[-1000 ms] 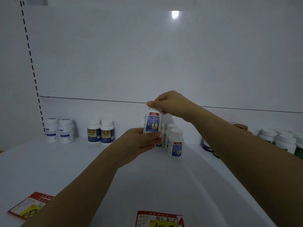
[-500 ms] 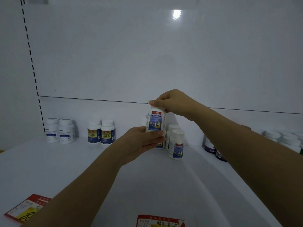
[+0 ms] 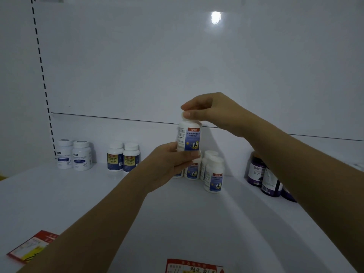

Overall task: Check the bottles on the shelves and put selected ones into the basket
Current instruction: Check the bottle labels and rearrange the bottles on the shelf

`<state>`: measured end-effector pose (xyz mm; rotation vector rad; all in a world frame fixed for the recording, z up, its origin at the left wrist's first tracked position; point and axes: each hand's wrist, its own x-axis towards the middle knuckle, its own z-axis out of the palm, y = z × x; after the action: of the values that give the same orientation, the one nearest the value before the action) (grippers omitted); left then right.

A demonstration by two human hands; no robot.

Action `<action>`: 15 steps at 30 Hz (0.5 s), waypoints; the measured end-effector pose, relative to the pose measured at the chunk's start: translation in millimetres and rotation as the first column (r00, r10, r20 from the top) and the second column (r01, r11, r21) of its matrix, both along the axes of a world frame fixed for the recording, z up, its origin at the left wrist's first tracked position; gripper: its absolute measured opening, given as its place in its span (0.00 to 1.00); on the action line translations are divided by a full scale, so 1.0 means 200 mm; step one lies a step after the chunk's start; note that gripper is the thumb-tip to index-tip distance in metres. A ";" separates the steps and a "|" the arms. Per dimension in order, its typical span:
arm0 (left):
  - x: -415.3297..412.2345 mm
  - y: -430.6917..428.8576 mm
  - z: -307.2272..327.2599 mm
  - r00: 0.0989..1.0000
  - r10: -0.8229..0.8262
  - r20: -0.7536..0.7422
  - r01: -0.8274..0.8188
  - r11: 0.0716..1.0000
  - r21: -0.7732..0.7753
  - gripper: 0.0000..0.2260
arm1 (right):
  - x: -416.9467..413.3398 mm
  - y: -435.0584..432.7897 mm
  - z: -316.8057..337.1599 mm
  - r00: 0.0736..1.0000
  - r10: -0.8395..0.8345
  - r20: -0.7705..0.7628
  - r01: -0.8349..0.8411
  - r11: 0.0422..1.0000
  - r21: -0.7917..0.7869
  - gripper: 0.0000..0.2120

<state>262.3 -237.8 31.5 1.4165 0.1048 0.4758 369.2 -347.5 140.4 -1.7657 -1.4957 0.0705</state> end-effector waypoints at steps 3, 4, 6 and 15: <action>0.00 0.02 0.01 0.997 0.017 0.079 -0.019 1.000 0.021 0.21 | -0.02 -0.03 0.02 0.999 0.044 0.006 -0.045 0.998 0.035 0.13; 0.00 0.02 0.02 0.995 0.038 0.092 -0.042 0.998 0.043 0.24 | -0.03 -0.03 0.01 0.999 0.051 -0.005 -0.050 0.998 0.042 0.14; 0.00 0.01 0.02 0.985 0.130 0.109 -0.139 0.987 0.082 0.27 | -0.03 -0.04 0.00 0.999 0.040 -0.015 -0.039 0.998 0.045 0.16; 0.01 -0.04 0.03 0.960 0.281 -0.007 -0.268 0.922 0.280 0.18 | 0.03 -0.04 -0.04 0.994 -0.084 -0.068 0.084 0.996 -0.001 0.15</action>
<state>264.3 -245.7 37.1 1.6981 0.2882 0.7103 375.7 -355.0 131.5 -1.8045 -1.3715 0.0856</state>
